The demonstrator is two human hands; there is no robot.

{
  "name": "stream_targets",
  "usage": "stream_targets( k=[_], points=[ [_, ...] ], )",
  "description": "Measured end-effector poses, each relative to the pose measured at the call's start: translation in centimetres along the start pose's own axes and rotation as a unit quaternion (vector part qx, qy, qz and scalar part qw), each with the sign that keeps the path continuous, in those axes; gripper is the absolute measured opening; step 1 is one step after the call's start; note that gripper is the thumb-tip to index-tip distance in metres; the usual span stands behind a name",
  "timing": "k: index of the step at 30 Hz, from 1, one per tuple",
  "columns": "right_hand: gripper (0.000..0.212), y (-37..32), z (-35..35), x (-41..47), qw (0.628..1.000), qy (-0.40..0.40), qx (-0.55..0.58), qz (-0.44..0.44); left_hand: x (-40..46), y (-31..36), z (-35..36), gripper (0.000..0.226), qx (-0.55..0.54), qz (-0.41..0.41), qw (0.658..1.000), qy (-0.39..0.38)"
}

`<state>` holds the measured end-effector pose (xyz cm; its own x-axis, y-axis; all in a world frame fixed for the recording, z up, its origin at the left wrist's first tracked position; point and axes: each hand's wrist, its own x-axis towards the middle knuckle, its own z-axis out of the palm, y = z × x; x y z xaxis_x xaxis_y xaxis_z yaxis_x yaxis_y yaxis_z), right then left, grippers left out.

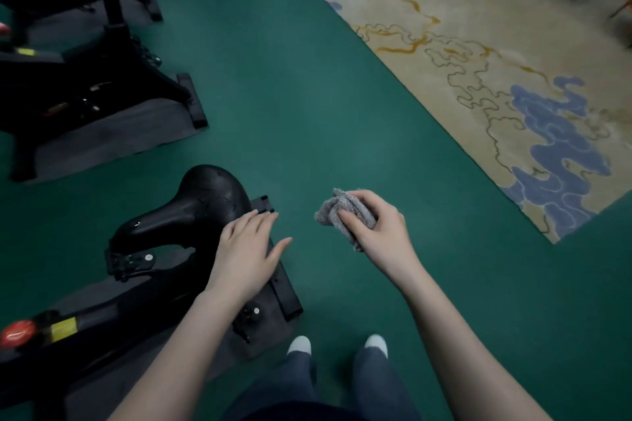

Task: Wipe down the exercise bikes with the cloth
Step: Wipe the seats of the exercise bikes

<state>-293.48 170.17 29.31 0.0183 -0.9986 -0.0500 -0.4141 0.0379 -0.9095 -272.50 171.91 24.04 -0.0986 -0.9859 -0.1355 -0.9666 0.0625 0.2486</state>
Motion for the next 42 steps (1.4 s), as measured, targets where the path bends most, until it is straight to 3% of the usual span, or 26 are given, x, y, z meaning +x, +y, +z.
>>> stream_targets(
  k=[9,16,24,37,42],
  points=[
    [0.014,1.7,-2.4,8.5,0.992,-0.117,0.01,-0.039,2.4,2.3,0.8,0.058,-0.016,-0.145,0.988,0.042],
    [0.013,3.4,-7.7,16.0,0.973,-0.215,0.007,-0.087,4.1,9.4,2.6,0.06,-0.053,-0.304,0.948,0.081],
    [0.015,3.4,-10.2,20.2,0.945,-0.297,0.032,-0.134,4.7,14.6,2.5,0.058,-0.053,-0.41,0.904,0.112],
    [0.013,1.6,-4.8,26.1,0.909,-0.376,0.004,-0.183,7.7,11.3,2.3,0.06,-0.073,-0.505,0.848,0.143],
    [0.017,-0.6,-0.2,28.8,0.883,-0.42,-0.029,-0.208,8.7,7.7,2.1,0.06,-0.099,-0.557,0.808,0.164]
  ],
)
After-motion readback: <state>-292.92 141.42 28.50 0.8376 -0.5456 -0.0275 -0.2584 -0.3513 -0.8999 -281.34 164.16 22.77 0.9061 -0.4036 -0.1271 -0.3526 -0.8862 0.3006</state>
